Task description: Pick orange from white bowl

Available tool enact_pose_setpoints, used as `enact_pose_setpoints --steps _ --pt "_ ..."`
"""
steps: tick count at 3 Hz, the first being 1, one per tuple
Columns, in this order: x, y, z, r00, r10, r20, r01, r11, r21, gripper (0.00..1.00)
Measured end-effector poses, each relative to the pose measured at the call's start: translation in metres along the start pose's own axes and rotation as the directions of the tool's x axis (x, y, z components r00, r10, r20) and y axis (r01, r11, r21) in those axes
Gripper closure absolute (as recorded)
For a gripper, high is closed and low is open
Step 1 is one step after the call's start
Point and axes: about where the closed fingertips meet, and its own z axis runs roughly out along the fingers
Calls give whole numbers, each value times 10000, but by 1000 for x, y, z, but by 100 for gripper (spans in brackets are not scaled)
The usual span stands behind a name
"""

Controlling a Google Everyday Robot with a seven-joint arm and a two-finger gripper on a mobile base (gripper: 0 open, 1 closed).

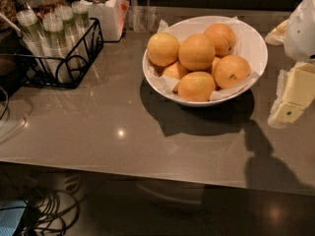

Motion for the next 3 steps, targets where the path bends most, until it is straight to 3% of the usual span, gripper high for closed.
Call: enact_pose_setpoints --steps 1,3 --pt "-5 -3 -3 9999 -43 115 41 9999 129 0" --pt "-55 -43 -14 9924 -323 1186 261 9982 536 0"
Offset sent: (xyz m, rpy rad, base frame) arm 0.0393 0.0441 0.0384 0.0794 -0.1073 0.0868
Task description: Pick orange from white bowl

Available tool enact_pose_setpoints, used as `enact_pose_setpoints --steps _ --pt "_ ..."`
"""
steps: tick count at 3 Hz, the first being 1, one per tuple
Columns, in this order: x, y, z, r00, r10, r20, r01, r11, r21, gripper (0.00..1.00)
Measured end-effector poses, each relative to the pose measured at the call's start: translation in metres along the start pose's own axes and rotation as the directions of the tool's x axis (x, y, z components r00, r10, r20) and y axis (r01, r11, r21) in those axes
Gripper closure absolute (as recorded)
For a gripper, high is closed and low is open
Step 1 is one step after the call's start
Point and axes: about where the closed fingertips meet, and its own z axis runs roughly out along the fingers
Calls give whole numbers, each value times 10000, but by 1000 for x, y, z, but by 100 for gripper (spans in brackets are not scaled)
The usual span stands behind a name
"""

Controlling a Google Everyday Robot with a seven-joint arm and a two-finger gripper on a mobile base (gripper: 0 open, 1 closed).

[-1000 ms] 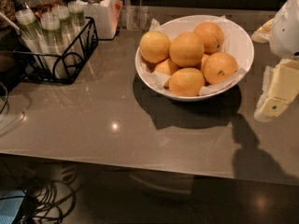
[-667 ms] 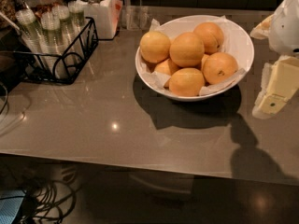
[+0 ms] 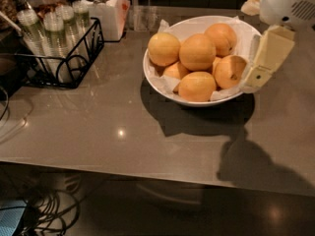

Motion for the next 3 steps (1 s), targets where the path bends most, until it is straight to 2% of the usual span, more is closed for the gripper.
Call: enact_pose_setpoints --steps 1,2,3 --pt "-2 -1 -4 10000 -39 44 38 9999 132 19" --pt "3 1 0 9990 334 285 -335 9994 45 28" --pt "2 -7 21 9927 1054 592 -1037 9941 -312 15"
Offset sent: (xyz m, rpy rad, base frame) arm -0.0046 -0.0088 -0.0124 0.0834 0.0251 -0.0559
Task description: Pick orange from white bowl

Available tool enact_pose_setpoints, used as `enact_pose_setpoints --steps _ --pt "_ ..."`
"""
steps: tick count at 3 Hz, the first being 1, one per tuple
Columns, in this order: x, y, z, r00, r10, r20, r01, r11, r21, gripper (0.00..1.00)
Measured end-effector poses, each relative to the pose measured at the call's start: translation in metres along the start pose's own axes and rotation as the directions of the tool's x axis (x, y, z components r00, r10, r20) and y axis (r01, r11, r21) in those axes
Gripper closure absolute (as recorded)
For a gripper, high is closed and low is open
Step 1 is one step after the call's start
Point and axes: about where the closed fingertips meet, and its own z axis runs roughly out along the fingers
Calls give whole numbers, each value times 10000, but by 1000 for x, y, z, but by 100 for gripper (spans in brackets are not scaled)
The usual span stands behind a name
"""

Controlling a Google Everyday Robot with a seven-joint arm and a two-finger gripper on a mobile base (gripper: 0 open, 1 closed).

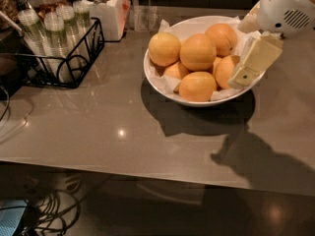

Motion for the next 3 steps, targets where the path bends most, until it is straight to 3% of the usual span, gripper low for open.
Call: enact_pose_setpoints --steps 1,2,3 --pt "-7 -16 25 9977 648 201 -639 9970 -440 15" --pt "-10 -35 44 9888 1440 390 -1413 9878 -648 17" --pt "-17 -60 43 9791 1916 688 -1895 9813 -348 20"
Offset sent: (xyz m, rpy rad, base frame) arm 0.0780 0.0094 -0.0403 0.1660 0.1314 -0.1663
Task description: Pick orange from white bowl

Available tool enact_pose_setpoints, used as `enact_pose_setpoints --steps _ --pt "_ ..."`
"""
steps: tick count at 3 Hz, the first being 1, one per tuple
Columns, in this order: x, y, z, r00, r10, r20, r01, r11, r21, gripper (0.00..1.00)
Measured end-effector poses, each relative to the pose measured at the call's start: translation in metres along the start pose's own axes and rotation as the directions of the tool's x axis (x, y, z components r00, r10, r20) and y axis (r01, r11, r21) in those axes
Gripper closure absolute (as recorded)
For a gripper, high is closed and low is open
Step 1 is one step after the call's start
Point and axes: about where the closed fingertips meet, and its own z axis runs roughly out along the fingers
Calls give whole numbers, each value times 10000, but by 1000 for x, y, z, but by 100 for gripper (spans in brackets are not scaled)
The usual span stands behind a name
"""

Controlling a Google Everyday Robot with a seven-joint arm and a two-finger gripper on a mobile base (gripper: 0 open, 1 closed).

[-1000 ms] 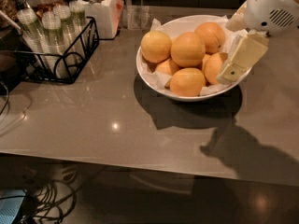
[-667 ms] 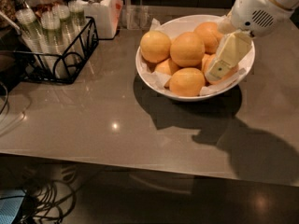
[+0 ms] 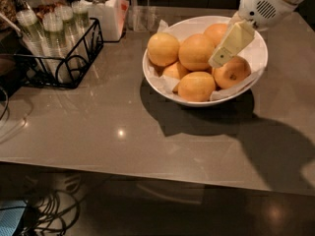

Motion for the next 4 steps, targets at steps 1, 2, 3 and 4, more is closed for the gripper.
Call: enact_pose_setpoints --steps 1,2,3,4 --pt "9 -14 -2 9988 481 -29 -481 9985 259 21" --pt "32 -16 5 9929 1189 -75 -1188 9927 209 22" --pt "51 -13 14 9859 1661 -219 -1660 9861 42 22" --pt "63 -11 19 9805 1941 -310 -1944 9809 -52 22"
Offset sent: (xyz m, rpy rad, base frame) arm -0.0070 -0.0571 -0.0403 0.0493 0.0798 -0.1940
